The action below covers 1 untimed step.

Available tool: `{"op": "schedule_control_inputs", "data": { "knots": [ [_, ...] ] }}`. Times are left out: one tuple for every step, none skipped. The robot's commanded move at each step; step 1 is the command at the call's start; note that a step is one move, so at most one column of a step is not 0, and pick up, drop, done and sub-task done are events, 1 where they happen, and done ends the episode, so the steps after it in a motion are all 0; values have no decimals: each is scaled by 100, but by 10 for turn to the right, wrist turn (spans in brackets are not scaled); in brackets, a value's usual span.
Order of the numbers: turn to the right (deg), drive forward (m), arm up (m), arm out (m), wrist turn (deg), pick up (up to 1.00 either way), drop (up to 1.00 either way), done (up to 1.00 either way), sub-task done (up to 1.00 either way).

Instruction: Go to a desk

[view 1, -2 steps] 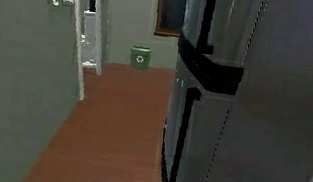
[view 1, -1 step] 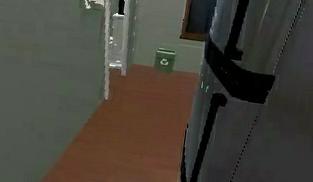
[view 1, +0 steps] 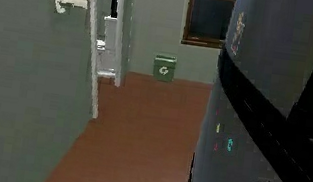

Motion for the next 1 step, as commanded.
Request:
{"op": "schedule_control_inputs", "data": {
  "knots": [
    [-150, 0, 0, 0, 0, 0, 0, 0, 0]
  ]
}}
